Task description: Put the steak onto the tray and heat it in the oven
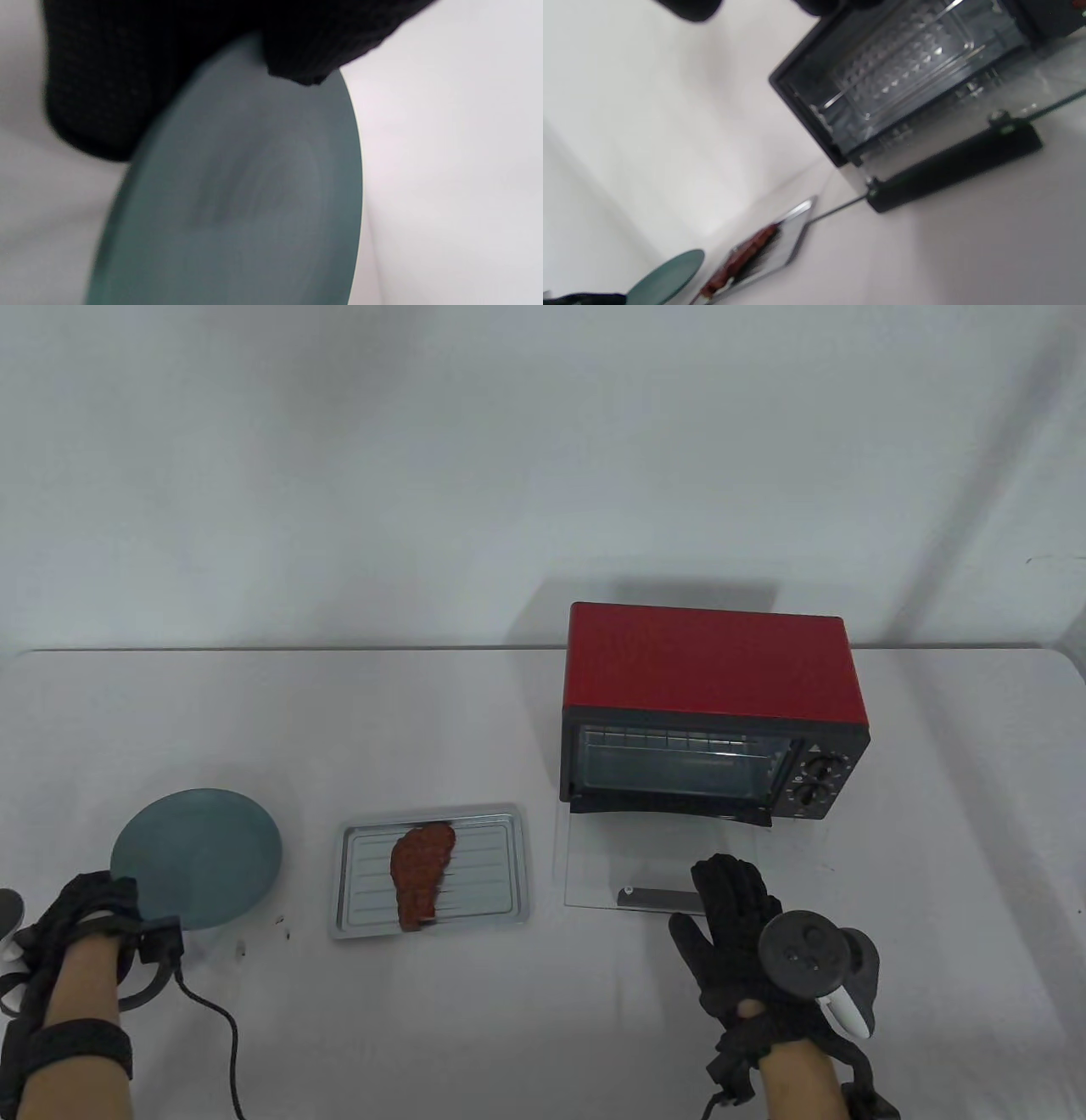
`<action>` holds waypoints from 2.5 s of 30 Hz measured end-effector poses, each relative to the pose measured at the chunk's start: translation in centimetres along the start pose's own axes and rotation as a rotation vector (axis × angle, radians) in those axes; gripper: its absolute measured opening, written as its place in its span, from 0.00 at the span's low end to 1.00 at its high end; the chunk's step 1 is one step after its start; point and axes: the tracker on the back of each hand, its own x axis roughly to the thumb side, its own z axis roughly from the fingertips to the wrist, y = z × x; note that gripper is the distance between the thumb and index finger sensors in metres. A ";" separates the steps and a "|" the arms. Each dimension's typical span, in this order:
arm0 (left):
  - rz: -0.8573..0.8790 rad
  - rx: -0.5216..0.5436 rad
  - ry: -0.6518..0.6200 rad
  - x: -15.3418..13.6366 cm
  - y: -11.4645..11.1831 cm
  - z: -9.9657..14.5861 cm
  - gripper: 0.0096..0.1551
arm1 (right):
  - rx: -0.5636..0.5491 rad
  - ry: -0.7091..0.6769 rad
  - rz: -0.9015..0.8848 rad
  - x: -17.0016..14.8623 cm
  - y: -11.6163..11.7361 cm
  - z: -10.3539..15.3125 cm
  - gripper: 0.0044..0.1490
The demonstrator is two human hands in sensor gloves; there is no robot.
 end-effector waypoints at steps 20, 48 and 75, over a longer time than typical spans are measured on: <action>-0.400 0.055 -0.083 1.5 -1.1 1.2 0.33 | 0.018 0.016 -0.023 -0.1 0.1 -0.1 0.48; -0.700 -0.332 -1.113 7.2 -10.8 18.4 0.56 | 0.361 0.452 0.168 7.0 16.3 -9.8 0.42; -0.651 -0.375 -1.116 6.9 -11.3 18.4 0.54 | 0.289 0.662 0.001 5.0 18.4 -10.5 0.24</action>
